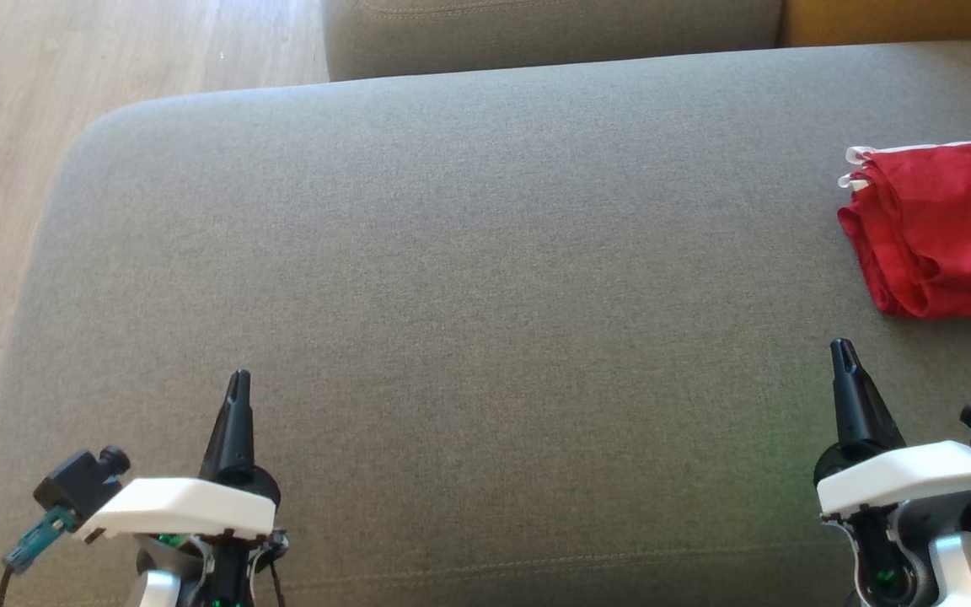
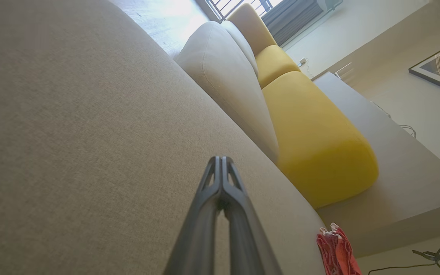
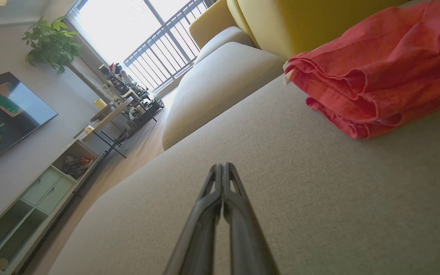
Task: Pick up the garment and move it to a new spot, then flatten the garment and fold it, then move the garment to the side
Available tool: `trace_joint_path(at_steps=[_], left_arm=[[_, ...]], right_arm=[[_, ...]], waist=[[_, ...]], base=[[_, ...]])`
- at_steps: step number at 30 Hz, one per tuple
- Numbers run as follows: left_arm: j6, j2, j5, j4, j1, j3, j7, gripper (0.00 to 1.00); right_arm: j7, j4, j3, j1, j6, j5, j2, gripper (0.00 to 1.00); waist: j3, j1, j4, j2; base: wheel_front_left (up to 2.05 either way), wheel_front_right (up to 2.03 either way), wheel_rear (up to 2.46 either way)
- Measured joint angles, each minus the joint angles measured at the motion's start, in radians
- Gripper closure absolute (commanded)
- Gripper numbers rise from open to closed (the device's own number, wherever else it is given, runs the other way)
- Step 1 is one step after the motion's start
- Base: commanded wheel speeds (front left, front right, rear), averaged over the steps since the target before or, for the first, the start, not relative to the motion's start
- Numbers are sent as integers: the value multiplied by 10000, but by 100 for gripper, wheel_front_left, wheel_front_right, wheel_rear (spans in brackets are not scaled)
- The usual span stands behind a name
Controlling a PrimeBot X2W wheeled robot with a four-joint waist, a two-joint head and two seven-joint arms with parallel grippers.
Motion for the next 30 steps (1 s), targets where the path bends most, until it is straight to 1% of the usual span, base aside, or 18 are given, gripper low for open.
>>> trace_joint_path(at_steps=[16, 30], left_arm=[[-96, 10, -1565, 217, -16, 336, 428, 100], [-268, 21, -2997, 407, -213, 681, 821, 100]], right_arm=[[485, 79, -82, -1, -2, 2080, 29, 100], [917, 188, -173, -5, -2, 4042, 50, 100]], waist=[[-139, 0, -123, 0], [-270, 0, -238, 0]], base=[[0, 0, 0], [0, 0, 0]])
